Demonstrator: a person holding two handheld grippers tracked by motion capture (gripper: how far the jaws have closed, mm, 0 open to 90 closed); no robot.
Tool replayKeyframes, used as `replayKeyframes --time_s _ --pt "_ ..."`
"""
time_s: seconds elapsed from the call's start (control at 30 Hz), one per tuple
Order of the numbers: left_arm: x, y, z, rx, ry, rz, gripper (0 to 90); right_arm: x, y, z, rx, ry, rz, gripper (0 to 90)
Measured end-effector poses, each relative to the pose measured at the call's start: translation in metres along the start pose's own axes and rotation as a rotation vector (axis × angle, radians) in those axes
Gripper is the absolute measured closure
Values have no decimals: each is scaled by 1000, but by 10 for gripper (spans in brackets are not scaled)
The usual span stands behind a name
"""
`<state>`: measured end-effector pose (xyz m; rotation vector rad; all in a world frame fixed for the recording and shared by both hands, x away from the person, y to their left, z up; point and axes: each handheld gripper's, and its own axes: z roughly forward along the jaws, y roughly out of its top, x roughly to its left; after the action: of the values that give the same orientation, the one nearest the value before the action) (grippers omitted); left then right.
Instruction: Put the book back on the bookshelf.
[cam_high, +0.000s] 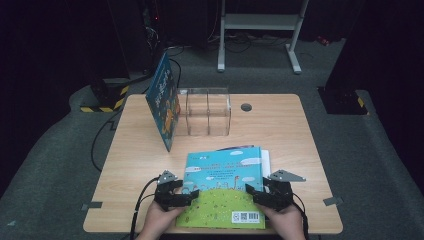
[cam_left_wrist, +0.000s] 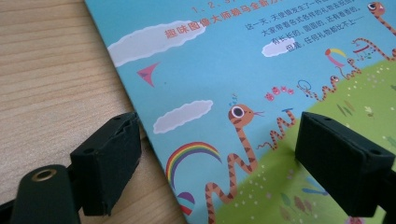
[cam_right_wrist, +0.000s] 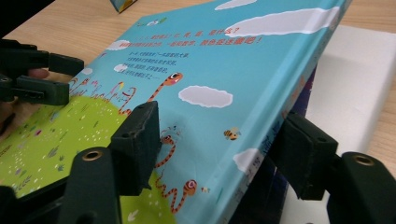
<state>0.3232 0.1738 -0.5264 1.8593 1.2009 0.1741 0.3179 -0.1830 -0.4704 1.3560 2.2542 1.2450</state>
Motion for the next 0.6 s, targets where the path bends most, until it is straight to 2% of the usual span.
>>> replayKeyframes --time_s 0.07,0.1,0.17,0.2,0.23,0.37,0.5,0.6 --pt "1 0 0 0 1 -2 137 0 0 -3 -15 -20 0 418" --pt "0 0 0 0 2 -2 135 -1 1 -3 -18 -21 -18 419" --pt "0 0 0 0 1 -5 134 -1 1 -3 -16 -19 -17 419" --pt "0 0 0 1 1 -4 134 -2 1 -3 -15 -15 -10 419" --pt "1 0 0 1 3 4 135 -4 1 -2 4 -4 18 418" --pt "0 0 0 0 5 5 137 -5 1 -1 -3 0 30 414" --pt "0 0 0 0 9 -2 137 -6 3 2 11 10 44 374" --pt "0 0 0 0 9 -2 137 -5 4 6 17 13 31 328"
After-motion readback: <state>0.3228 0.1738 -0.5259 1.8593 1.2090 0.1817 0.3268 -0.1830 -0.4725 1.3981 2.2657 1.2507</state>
